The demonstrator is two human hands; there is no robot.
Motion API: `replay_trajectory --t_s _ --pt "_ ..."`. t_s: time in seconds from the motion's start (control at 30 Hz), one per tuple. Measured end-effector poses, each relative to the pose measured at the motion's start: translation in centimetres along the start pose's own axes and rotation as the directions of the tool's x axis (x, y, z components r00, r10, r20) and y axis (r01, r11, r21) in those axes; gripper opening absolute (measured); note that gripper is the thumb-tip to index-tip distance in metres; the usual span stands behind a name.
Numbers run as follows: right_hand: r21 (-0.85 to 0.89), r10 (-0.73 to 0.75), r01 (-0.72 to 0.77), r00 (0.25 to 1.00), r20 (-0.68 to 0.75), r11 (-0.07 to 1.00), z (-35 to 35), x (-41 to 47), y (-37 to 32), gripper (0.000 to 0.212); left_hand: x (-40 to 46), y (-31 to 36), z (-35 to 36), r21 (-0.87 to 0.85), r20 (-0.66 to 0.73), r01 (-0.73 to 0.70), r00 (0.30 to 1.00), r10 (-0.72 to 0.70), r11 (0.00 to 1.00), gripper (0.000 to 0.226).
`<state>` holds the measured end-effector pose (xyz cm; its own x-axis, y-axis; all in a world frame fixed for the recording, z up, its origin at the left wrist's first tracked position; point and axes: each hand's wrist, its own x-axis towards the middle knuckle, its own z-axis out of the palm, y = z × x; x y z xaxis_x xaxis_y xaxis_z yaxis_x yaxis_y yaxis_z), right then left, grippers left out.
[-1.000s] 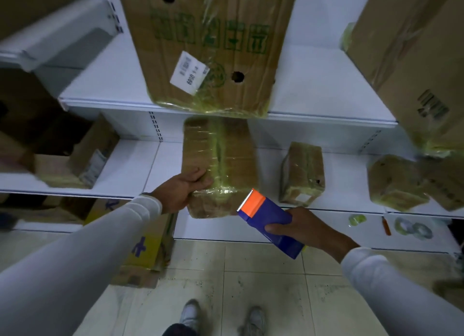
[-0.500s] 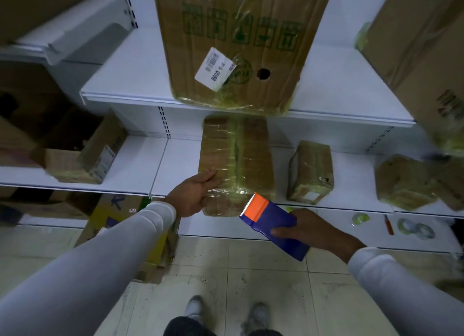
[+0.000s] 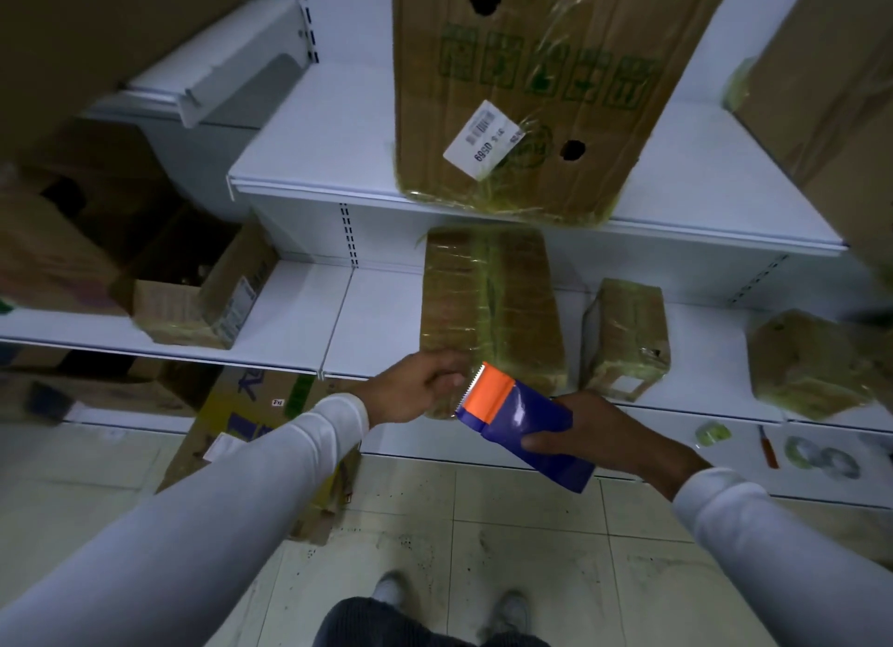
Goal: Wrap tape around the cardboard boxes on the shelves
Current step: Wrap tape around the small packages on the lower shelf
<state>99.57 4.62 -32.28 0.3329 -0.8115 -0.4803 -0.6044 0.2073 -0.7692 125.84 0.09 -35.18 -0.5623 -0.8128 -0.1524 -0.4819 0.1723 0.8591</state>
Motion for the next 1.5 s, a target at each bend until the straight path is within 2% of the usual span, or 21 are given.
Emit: replay_trajectory --t_s 0.07,0.17,0.2,0.43,0.6,0.73,0.8,0.87,1.0,1.2,1.33,1.37,1.43,1.47,1.5 --pt "0.017 -0.017 0.017 1.0 0.012 1.0 0.1 0.1 -0.4 0.054 -0.2 0.2 0.2 -0.123 0.055 0.051 0.997 -0.045 0.991 0.031" --pt "0.008 -0.037 0.036 0.998 0.053 0.999 0.2 0.1 -0.7 0.059 -0.7 0.6 0.3 -0.351 0.126 0.182 0.981 -0.146 0.919 0.029" --pt "0.009 -0.042 0.042 0.997 0.063 0.999 0.2 0.1 -0.7 0.059 -0.7 0.4 0.4 -0.364 0.121 0.199 0.979 -0.166 0.91 0.028" --pt "0.019 -0.059 0.057 0.991 0.124 0.998 0.1 0.7 -0.6 0.038 -1.7 -0.3 0.9 -0.311 -0.014 0.2 0.976 -0.215 0.929 0.017" --pt "-0.085 -0.1 0.122 0.969 0.226 0.989 -1.7 1.9 -2.0 0.068 -2.2 -1.6 0.4 -0.301 -0.189 0.129 0.963 -0.192 0.945 0.025" --pt "-0.157 -0.023 0.063 0.969 0.246 0.986 -5.4 2.0 -1.7 0.056 -3.1 -3.8 -1.5 -0.3 -0.328 0.123 0.918 -0.223 0.946 0.023" --pt "-0.205 0.027 0.021 0.974 0.227 0.979 -6.8 2.2 -1.3 0.064 -3.1 -4.4 -1.8 -0.302 -0.346 0.139 0.906 -0.244 0.943 0.021" --pt "-0.242 0.048 0.007 0.974 0.22 0.97 -7.6 2.4 -1.5 0.062 -2.6 -4.7 -1.4 -0.314 -0.353 0.168 0.893 -0.279 0.935 0.019" --pt "-0.293 0.09 -0.031 0.977 0.193 0.956 -7.9 3.4 -2.2 0.028 -2.0 -4.8 -0.8 -0.375 -0.352 0.206 0.87 -0.345 0.904 0.019" --pt "-0.298 0.112 -0.028 0.956 0.27 0.954 -7.8 4.5 -4.1 0.045 -1.6 -5.3 -0.1 -0.435 -0.33 0.27 0.839 -0.432 0.859 0.02" --pt "-0.293 0.144 -0.056 0.946 0.291 0.955 -7.8 4.7 -4.1 0.027 -0.3 -5.0 0.4 -0.441 -0.348 0.342 0.787 -0.51 0.829 0.015" --pt "-0.299 0.152 -0.063 0.946 0.287 0.952 -7.6 4.8 -4.0 0.033 0.0 -4.9 0.3 -0.442 -0.344 0.364 0.775 -0.53 0.82 0.014" --pt "-0.295 0.143 -0.06 0.953 0.269 0.954 -7.3 4.9 -3.8 0.064 0.6 -4.9 -0.2 -0.469 -0.331 0.413 0.737 -0.589 0.781 0.013" --pt "-0.3 0.132 -0.049 0.956 0.262 0.953 -7.1 4.9 -3.9 0.076 0.8 -4.8 -0.5 -0.476 -0.328 0.445 0.711 -0.623 0.759 0.018" --pt "-0.307 0.124 -0.039 0.957 0.264 0.951 -7.0 5.0 -3.9 0.081 1.0 -5.1 -0.8 -0.472 -0.332 0.481 0.679 -0.655 0.739 0.034"
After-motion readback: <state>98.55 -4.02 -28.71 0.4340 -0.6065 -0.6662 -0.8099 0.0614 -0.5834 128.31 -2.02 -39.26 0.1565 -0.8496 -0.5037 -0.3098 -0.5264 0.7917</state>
